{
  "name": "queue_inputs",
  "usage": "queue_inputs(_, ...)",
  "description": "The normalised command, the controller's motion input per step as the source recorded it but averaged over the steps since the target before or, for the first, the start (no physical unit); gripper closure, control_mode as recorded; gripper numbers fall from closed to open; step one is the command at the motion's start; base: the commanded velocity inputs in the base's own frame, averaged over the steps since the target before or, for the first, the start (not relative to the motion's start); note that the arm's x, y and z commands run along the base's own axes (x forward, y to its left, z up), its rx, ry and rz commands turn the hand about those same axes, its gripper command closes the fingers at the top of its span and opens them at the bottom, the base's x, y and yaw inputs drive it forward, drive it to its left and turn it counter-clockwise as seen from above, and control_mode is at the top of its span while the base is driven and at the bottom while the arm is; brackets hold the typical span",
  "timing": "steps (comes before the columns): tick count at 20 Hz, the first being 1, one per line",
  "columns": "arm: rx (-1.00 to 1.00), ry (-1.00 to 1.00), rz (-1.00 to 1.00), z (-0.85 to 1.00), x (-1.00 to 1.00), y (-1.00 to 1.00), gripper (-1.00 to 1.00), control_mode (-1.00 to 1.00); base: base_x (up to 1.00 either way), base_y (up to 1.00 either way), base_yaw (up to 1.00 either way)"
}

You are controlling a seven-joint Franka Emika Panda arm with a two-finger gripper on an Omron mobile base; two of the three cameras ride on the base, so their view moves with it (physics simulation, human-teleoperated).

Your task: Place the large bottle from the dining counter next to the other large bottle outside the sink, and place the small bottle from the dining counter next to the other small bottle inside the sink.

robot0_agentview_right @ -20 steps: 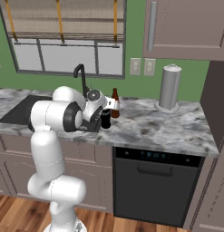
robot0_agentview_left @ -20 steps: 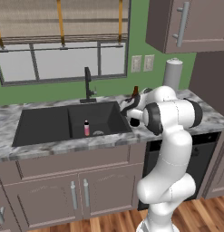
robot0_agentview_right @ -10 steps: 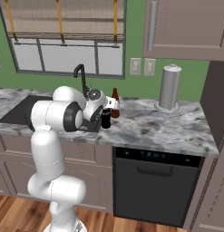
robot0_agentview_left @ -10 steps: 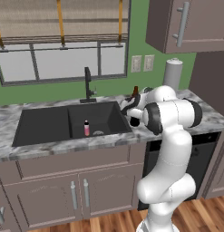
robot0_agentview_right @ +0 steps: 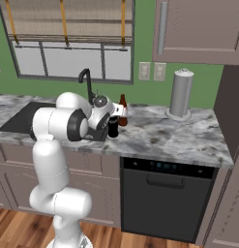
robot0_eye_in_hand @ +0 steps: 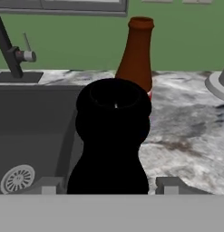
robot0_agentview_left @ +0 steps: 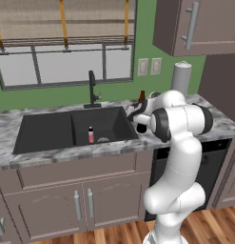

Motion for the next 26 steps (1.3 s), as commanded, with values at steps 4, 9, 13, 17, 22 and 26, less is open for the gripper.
queue_inputs(4,-0.04,-0.06,0.0,-0.03,-0.13,0.0,-1.0,-1.0,0.0,0.0,0.0)
queue_inputs(9,-0.02,-0.08,0.01,0.0,-0.2,0.0,-1.0,-1.0,0.0,0.0,0.0)
queue_inputs(13,0.0,-0.11,0.0,0.03,-0.24,0.0,-1.0,-1.0,0.0,0.0,0.0)
queue_inputs(17,0.0,-0.08,0.0,0.32,-0.09,0.0,-1.0,-1.0,0.0,0.0,0.0)
queue_inputs(22,0.02,-0.03,0.0,0.57,-0.05,0.0,-1.0,-1.0,0.0,0.0,0.0)
queue_inputs(26,0.01,0.0,0.0,0.48,0.0,0.0,-1.0,-1.0,0.0,0.0,0.0)
